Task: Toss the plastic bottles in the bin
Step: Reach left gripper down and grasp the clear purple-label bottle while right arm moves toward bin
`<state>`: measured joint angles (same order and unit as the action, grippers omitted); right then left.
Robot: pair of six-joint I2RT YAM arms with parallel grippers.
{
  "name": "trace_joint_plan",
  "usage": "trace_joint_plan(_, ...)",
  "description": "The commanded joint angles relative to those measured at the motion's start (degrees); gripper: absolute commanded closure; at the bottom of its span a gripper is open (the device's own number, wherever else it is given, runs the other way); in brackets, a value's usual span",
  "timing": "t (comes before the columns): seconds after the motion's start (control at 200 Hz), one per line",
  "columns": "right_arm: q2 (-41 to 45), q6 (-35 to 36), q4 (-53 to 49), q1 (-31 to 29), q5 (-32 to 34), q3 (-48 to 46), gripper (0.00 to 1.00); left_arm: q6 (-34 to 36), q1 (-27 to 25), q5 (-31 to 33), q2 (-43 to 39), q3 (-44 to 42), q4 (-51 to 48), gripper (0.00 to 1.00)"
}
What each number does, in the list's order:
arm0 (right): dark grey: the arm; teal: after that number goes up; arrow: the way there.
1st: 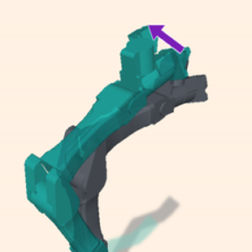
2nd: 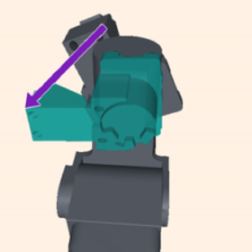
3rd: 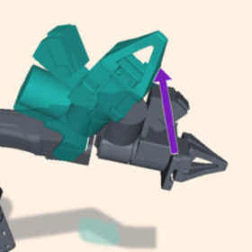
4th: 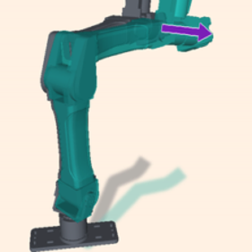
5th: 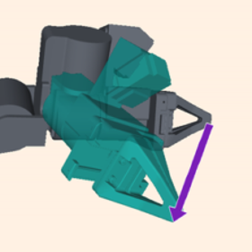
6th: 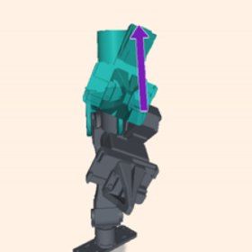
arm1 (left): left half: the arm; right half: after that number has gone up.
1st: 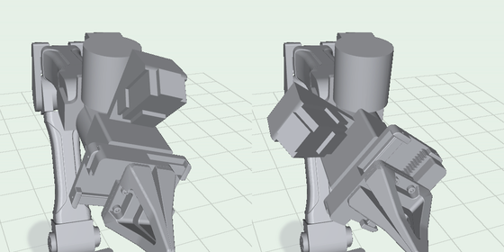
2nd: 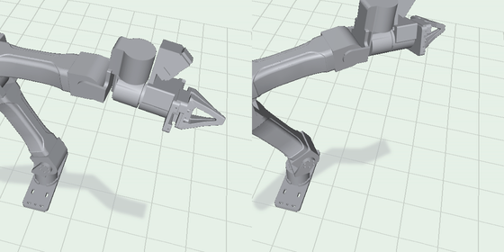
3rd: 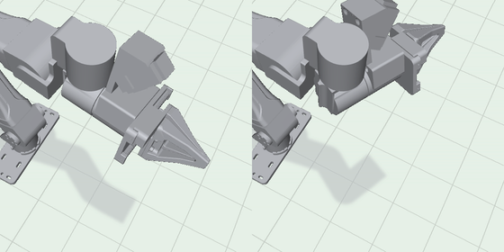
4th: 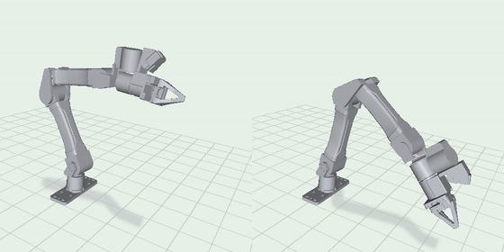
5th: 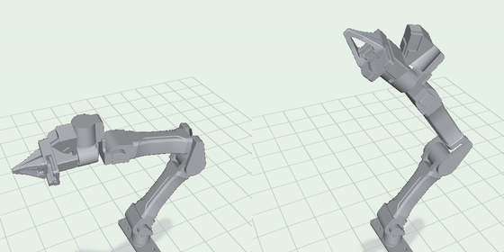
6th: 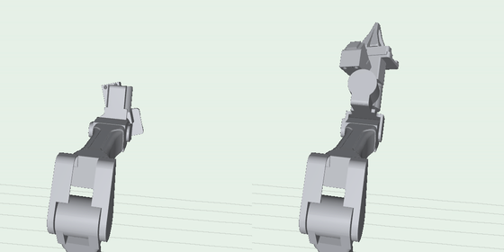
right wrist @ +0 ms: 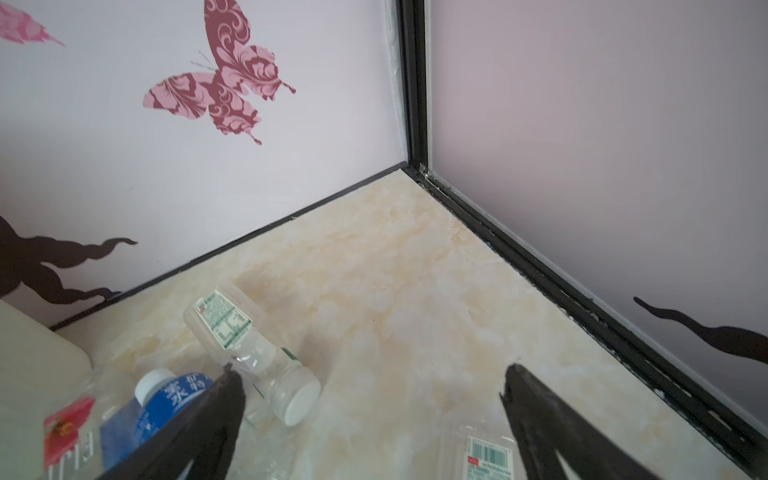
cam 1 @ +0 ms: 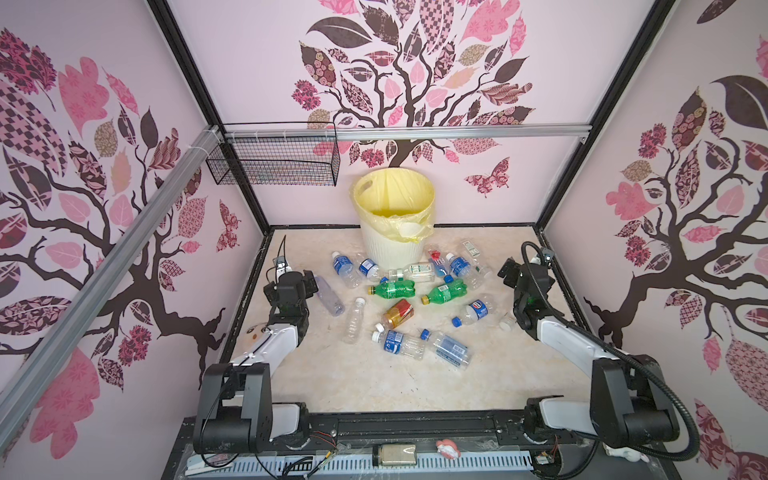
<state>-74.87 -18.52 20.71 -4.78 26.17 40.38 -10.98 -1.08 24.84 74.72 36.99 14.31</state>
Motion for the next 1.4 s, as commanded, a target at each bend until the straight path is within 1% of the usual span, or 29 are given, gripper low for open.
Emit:
trace_joint_plan(0.0,2.9,-7.0,-18.1,-0.9,-1.9,8.2,0.00,-6.8,-0.6,2.7,-1.8,6.7,-15.8,0.03)
trace_joint_plan(0.06,2.6,-7.1,-21.4,-2.9,-0.7,11.0,0.00,-11.7,-0.6,3.1,-1.4,10.8,-22.5,0.03)
trace_joint_plan(0.105,1.7,-6.6,-24.6,-4.3,-0.8,14.1,0.01,-16.2,-0.7,4.6,-0.7,14.1,-28.3,0.03)
trace_joint_plan(0.165,-0.4,-5.9,-32.0,-6.8,-0.2,20.6,0.00,-22.5,-0.7,5.7,1.1,18.8,-37.4,0.03)
trace_joint_plan(0.225,-2.1,-4.7,-38.2,-10.0,1.4,26.5,0.00,-23.3,-1.0,3.4,3.6,23.3,-44.0,0.03)
trace_joint_plan(0.295,-2.7,-4.2,-42.8,-13.4,3.3,30.7,0.00,-27.8,-1.8,3.6,6.9,29.3,-54.2,0.03)
trace_joint_plan(0.365,-2.7,-5.1,-45.6,-16.1,3.3,33.1,0.01,-33.4,-1.9,1.4,10.1,34.0,-63.6,0.03)
trace_joint_plan(0.45,-3.4,-8.0,-48.8,-18.2,0.6,36.1,0.00,-35.2,-2.0,-4.4,13.4,38.6,-70.4,0.03)
trace_joint_plan(0.515,-4.3,-7.4,-49.7,-21.9,0.5,38.1,0.01,-37.3,-2.2,-6.7,15.1,41.2,-75.2,0.03)
trace_joint_plan(0.57,-4.9,-6.1,-49.8,-25.3,1.6,39.2,0.01,-37.6,-2.2,-8.9,15.8,41.8,-76.4,0.03)
trace_joint_plan(0.635,-5.6,-5.5,-50.6,-27.9,1.4,40.2,0.01,-37.4,-2.3,-11.8,16.6,41.7,-76.2,0.03)
trace_joint_plan(0.725,-6.4,-6.0,-51.8,-29.0,-0.8,41.4,0.00,-37.1,-2.3,-14.4,18.3,42.1,-76.6,0.03)
trace_joint_plan(0.8,-7.4,-4.6,-52.2,-29.7,-2.3,42.6,0.00,-36.0,-2.3,-15.9,20.5,43.3,-77.2,0.03)
trace_joint_plan(0.89,-8.3,-0.2,-51.9,-32.7,0.8,43.8,0.00,-33.8,-2.3,-17.3,23.4,45.6,-77.4,0.03)
trace_joint_plan(0.95,-9.0,2.0,-52.9,-34.5,1.3,45.2,0.00,-33.1,-2.2,-17.5,24.8,46.9,-77.4,0.03)
trace_joint_plan(1.075,-10.1,6.0,-52.8,-39.4,2.5,45.4,0.01,-32.6,-2.2,-18.9,25.5,45.9,-72.5,0.03)
trace_joint_plan(1.145,-10.9,5.9,-53.9,-41.8,3.2,46.6,0.00,-32.3,-1.7,-19.8,26.7,46.0,-71.8,0.05)
trace_joint_plan(1.295,-11.8,4.2,-55.0,-43.3,-0.5,49.3,0.00,-29.3,-1.3,-19.8,29.8,46.8,-70.4,0.08)
trace_joint_plan(1.395,-12.5,4.0,-55.7,-43.5,-0.6,50.4,0.00,-28.7,-0.6,-22.1,31.6,47.2,-68.9,0.14)
